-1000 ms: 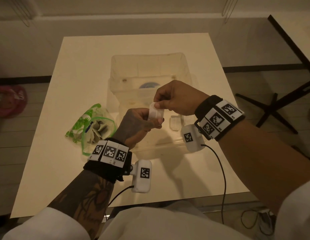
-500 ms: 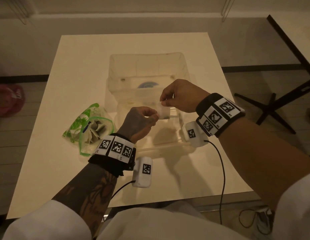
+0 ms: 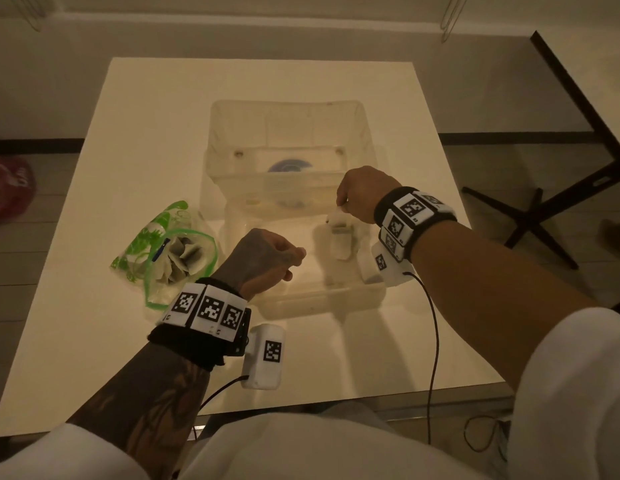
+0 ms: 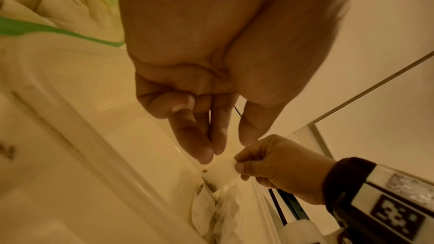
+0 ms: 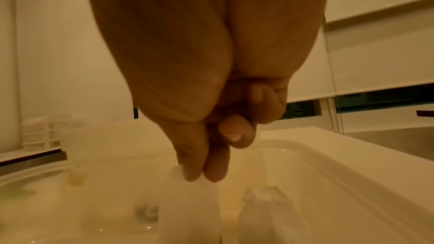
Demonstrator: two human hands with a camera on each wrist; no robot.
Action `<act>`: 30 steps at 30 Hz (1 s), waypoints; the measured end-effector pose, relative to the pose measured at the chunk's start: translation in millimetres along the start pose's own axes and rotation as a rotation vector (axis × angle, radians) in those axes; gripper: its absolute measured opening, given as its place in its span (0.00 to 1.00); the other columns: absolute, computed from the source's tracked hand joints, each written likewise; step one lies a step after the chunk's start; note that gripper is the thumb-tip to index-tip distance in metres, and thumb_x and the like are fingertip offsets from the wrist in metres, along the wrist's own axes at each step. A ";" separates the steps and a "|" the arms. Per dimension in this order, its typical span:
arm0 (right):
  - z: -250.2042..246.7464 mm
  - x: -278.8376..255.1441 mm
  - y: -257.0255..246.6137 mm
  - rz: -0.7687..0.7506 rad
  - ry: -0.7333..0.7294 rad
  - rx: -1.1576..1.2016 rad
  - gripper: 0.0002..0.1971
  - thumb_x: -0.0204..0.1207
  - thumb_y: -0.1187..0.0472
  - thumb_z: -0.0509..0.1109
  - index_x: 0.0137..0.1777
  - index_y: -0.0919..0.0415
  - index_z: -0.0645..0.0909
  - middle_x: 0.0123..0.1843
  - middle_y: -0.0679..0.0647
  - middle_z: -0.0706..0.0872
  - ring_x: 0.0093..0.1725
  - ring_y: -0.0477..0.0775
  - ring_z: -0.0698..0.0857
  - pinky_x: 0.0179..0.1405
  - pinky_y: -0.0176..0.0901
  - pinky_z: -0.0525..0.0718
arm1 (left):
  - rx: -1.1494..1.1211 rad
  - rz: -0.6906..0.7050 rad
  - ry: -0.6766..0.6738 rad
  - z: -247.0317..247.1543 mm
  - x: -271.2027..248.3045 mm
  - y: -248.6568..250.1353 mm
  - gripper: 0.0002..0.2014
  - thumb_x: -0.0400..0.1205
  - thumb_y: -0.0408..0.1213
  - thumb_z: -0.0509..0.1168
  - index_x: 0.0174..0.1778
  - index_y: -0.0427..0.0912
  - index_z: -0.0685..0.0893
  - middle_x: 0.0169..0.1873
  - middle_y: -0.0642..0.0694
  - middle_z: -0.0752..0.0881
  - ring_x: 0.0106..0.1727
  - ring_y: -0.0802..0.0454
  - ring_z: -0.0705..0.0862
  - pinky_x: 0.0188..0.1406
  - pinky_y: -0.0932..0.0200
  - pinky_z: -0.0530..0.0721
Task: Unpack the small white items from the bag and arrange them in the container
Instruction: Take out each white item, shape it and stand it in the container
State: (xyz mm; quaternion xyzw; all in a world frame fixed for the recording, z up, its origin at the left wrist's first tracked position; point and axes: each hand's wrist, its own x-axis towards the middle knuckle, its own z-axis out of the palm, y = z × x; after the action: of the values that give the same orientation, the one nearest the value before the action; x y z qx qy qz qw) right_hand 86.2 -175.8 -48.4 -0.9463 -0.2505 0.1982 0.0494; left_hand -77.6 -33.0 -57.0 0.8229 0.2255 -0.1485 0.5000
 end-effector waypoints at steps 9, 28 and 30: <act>4.7 6.2 -4.7 0.052 -0.034 -0.081 0.08 0.77 0.63 0.68 0.52 0.59 0.87 0.52 0.56 0.88 0.49 0.60 0.87 0.55 0.53 0.86 | 0.006 -0.052 -0.027 -3.2 -1.3 -8.1 0.13 0.81 0.48 0.67 0.40 0.43 0.90 0.39 0.46 0.92 0.40 0.52 0.89 0.42 0.57 0.81; 9.4 7.9 -15.3 -0.028 -0.128 -0.144 0.12 0.80 0.65 0.65 0.59 0.68 0.84 0.58 0.62 0.86 0.57 0.61 0.85 0.59 0.48 0.84 | -0.064 -0.068 -0.023 -5.4 -1.4 -6.2 0.13 0.82 0.46 0.67 0.44 0.38 0.89 0.40 0.51 0.92 0.35 0.55 0.90 0.39 0.58 0.80; 10.0 7.0 -14.9 -0.038 -0.181 -0.188 0.14 0.81 0.65 0.64 0.64 0.68 0.82 0.63 0.62 0.85 0.61 0.61 0.84 0.64 0.48 0.82 | -0.067 -0.068 -0.020 -5.7 -1.5 -6.6 0.13 0.82 0.46 0.67 0.44 0.38 0.89 0.40 0.51 0.92 0.35 0.54 0.89 0.40 0.58 0.81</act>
State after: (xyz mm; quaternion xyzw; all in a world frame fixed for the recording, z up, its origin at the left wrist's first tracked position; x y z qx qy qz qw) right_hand 81.0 -159.4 -57.2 -0.9201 -0.2892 0.2576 -0.0584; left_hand -82.1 -25.6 -58.7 0.7961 0.2533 -0.1659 0.5240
